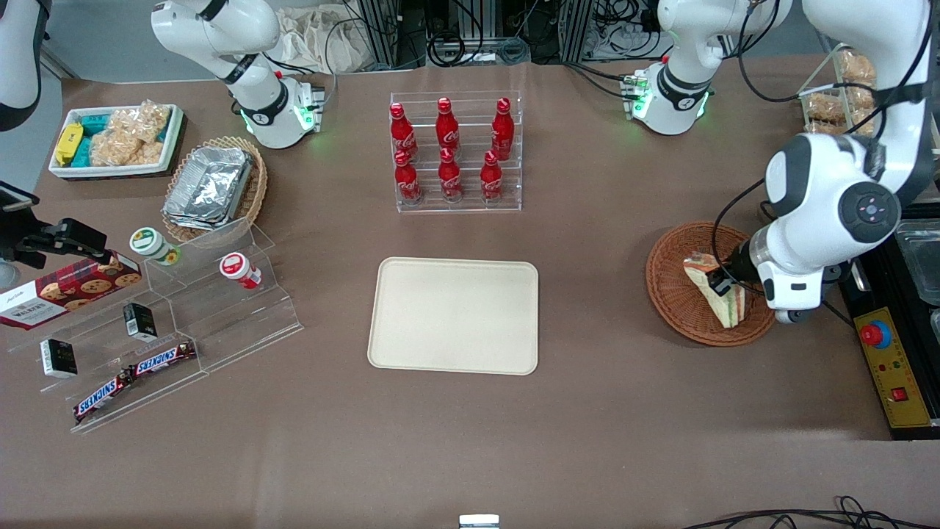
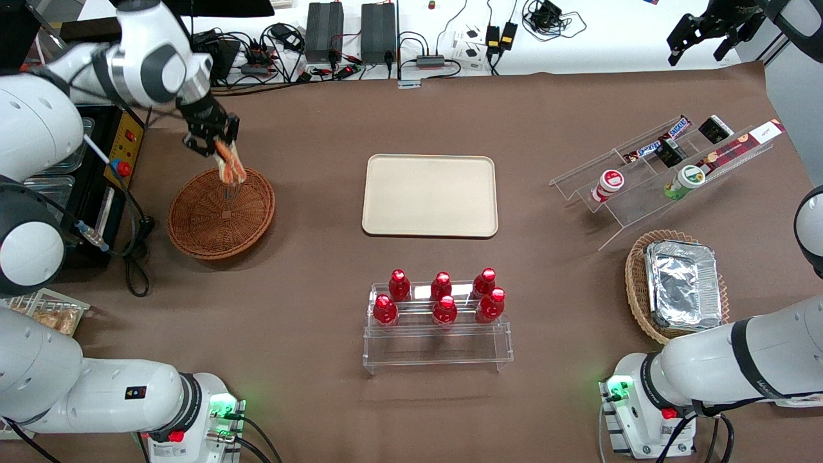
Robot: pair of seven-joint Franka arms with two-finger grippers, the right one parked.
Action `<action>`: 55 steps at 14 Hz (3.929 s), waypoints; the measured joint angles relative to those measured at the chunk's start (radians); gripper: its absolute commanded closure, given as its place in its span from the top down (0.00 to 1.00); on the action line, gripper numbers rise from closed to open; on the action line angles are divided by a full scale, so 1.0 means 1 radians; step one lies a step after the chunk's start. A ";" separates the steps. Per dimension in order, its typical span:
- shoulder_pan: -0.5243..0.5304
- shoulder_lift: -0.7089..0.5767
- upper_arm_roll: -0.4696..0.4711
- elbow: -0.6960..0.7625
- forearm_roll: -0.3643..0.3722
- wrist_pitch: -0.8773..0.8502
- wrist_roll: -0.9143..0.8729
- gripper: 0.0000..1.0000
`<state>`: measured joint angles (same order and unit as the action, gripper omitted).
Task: Place sandwich from basket to tray
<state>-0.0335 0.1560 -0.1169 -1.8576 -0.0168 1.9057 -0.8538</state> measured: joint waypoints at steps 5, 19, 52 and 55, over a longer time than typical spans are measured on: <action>-0.023 0.077 -0.149 0.316 0.000 -0.195 0.158 0.02; -0.372 0.535 -0.174 0.477 0.096 0.090 0.086 0.05; 0.191 -0.038 -0.148 0.225 0.076 -0.155 0.563 1.00; 0.245 -0.039 -0.147 0.260 0.071 -0.213 0.655 1.00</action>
